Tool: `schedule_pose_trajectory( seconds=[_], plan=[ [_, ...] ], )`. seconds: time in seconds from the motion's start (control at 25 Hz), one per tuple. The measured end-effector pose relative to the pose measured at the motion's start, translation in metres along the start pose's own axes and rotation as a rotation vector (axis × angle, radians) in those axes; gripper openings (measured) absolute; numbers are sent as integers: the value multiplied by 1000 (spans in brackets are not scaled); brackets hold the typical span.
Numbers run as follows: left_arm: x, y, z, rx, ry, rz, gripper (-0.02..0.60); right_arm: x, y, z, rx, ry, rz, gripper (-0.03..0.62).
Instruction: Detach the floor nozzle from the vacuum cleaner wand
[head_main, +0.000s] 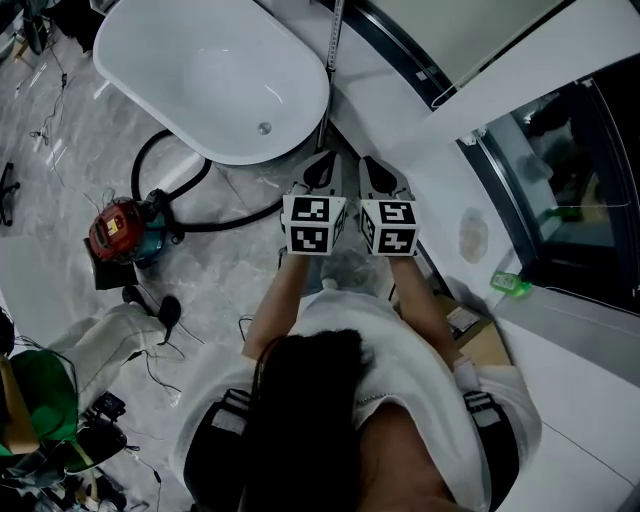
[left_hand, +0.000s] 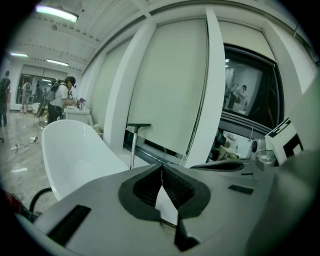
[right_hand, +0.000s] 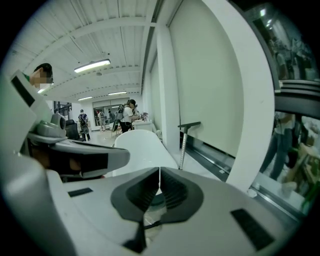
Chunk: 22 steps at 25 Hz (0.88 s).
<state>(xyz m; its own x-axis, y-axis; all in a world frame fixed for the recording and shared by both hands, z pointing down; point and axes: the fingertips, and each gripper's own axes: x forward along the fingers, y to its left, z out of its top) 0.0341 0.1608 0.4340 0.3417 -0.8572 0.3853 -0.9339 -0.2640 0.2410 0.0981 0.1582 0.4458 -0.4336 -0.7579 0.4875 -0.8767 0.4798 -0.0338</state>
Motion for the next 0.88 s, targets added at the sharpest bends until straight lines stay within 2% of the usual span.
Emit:
schedule_pose_trajectory(
  seconds=[0.52, 0.88],
  plan=[
    [53, 37, 32, -3, 32, -57, 5, 61, -11, 36, 0, 25, -29, 17],
    [91, 64, 67, 35, 25, -83, 5, 99, -19, 72, 49, -23, -64, 17]
  ],
)
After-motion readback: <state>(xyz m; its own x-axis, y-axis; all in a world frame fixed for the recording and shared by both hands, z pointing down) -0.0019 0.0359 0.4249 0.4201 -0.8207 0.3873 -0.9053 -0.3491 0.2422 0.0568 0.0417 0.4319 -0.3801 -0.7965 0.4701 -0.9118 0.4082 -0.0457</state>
